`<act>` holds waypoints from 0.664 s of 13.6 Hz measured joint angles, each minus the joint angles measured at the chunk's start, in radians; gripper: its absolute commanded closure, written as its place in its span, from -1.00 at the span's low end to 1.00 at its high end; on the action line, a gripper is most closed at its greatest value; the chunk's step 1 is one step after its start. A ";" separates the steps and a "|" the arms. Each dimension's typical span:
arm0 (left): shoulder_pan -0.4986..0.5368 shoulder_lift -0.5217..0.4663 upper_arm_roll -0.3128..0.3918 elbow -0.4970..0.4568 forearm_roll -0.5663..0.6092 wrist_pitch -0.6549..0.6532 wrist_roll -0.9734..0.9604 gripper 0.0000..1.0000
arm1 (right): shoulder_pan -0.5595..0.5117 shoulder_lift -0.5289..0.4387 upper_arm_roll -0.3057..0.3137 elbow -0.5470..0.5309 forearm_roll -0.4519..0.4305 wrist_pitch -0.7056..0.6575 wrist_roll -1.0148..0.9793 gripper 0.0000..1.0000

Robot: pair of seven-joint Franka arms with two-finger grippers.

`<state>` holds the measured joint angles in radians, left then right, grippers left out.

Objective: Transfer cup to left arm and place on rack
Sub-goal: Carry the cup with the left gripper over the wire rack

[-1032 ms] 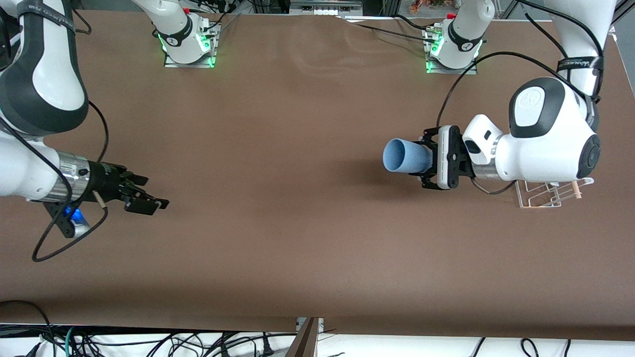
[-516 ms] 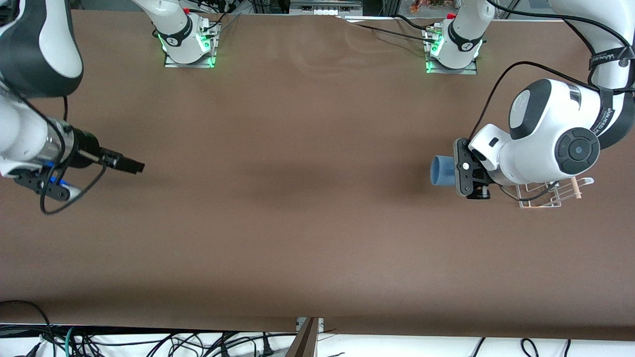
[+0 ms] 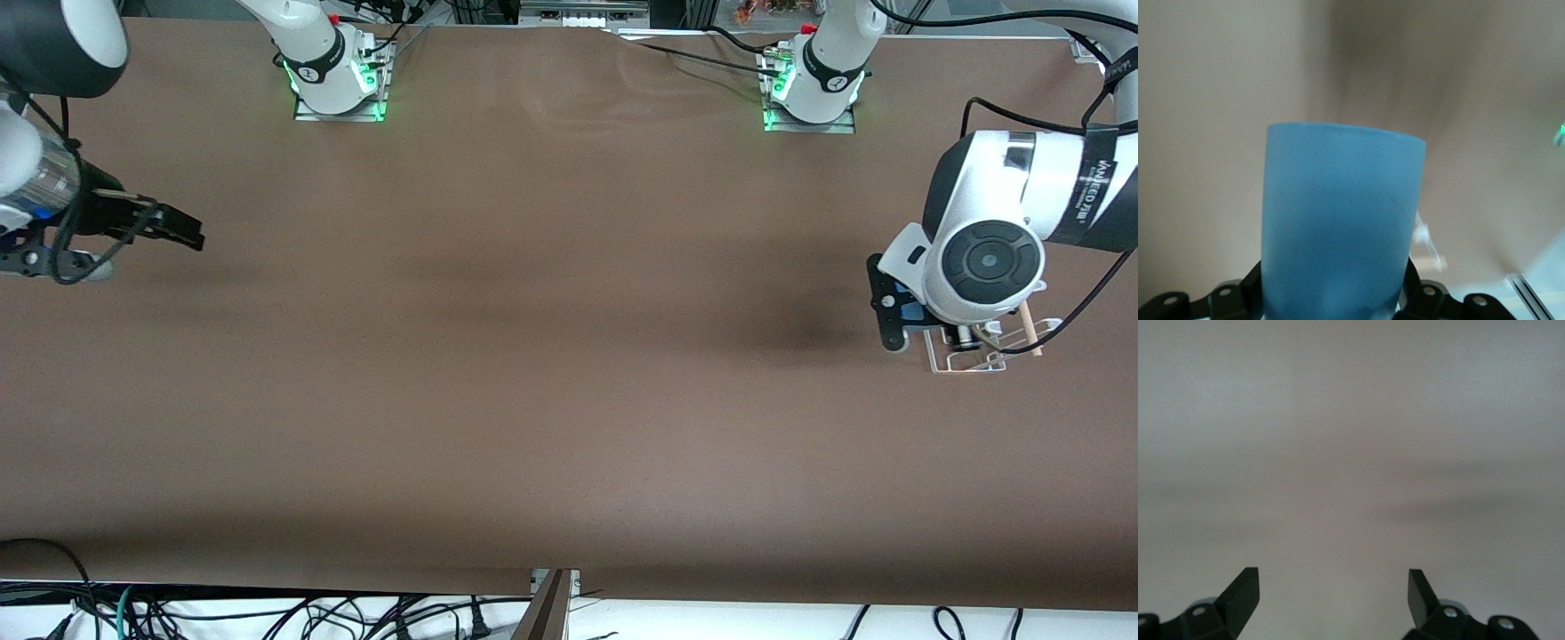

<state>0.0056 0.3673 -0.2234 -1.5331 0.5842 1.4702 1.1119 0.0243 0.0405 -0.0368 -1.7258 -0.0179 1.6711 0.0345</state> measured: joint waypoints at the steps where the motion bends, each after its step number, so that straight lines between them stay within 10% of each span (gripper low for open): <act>1: -0.002 0.005 -0.001 -0.007 0.047 -0.052 -0.059 1.00 | 0.000 0.000 -0.016 -0.001 0.000 0.003 -0.036 -0.98; 9: -0.035 0.043 -0.010 -0.244 0.432 -0.275 -0.374 1.00 | 0.003 0.000 -0.019 -0.003 -0.008 0.023 -0.080 -0.98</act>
<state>-0.0296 0.4098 -0.2329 -1.7770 1.0162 1.1955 0.7381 0.0278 0.0409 -0.0561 -1.7283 -0.0257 1.6937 -0.0457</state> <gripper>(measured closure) 0.256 0.009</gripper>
